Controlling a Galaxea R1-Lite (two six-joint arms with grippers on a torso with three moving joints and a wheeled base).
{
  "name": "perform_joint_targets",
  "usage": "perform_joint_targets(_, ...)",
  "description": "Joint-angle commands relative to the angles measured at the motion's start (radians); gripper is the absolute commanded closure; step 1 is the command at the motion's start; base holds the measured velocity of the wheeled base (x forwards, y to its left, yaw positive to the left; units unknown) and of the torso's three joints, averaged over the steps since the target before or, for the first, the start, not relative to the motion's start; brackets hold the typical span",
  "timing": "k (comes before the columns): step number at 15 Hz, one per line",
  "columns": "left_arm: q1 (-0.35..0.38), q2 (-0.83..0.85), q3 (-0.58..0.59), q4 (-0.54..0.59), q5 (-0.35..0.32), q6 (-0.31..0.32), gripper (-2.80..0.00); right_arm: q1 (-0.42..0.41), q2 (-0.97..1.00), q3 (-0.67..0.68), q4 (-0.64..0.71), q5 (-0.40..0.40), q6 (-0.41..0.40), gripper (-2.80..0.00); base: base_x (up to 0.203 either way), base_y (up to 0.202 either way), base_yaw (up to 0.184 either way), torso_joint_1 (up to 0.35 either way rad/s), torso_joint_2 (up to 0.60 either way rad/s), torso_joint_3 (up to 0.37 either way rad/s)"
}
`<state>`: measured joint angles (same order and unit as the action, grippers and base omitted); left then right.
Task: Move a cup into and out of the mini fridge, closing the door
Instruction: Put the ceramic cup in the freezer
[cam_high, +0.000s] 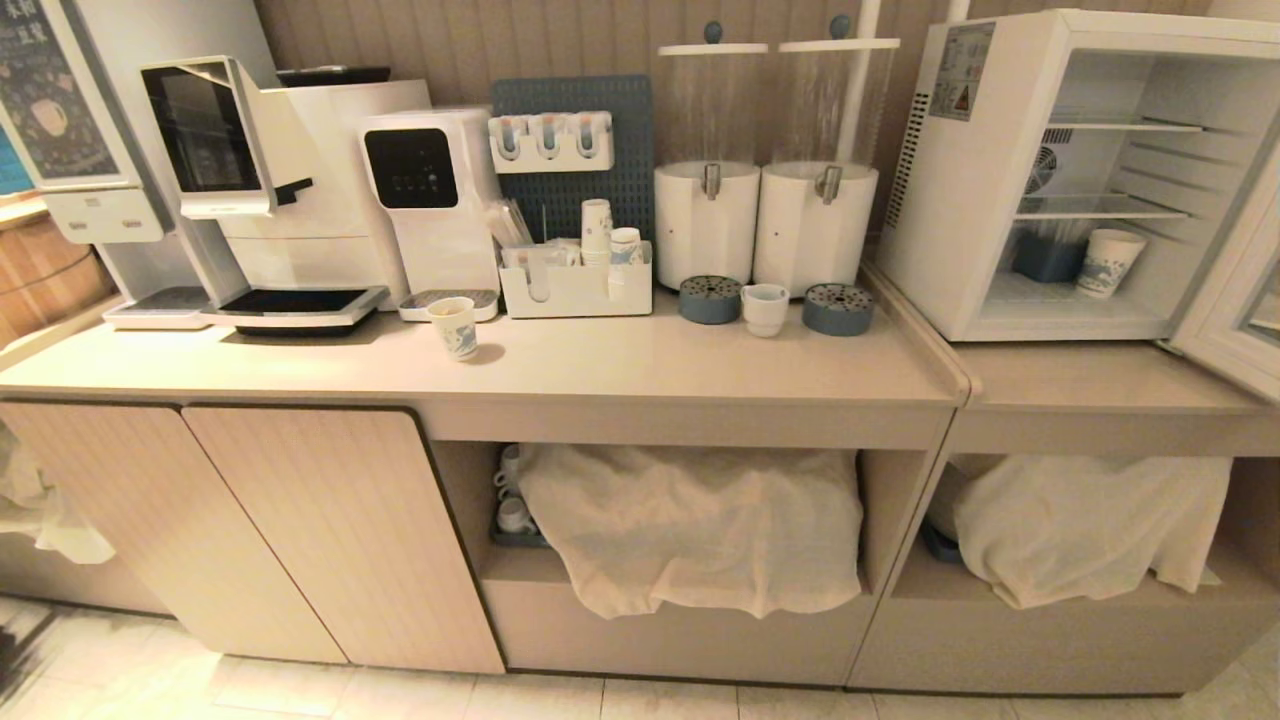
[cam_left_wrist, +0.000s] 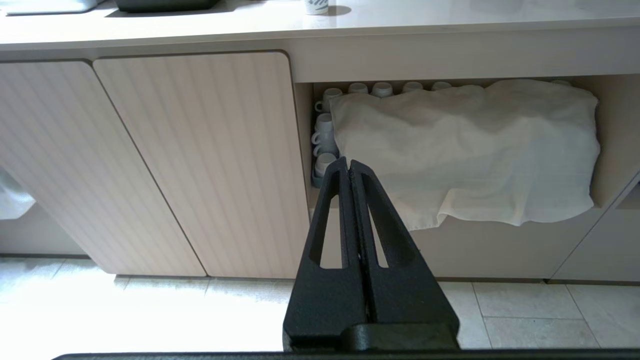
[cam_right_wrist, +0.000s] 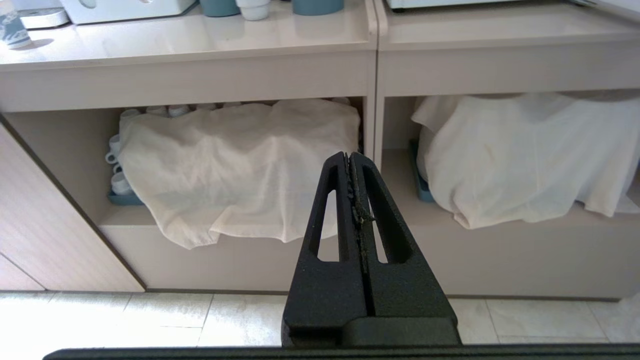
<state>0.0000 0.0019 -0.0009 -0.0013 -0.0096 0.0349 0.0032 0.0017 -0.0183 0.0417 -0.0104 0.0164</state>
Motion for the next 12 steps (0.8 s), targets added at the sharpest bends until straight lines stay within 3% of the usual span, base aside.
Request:
perform_joint_targets(1,0.0,0.0,-0.001,0.0,0.0,0.002,0.0,0.0,0.001,0.0,0.0,0.0,0.0,0.0,0.0,0.0,0.0,0.0,0.0,0.0)
perform_joint_targets(12,0.0,0.0,-0.001,0.0,-0.001,0.0,0.0,0.0,0.001,0.0,0.0,0.0,0.0,0.0,0.182,0.0,-0.001,0.002,0.0,0.002)
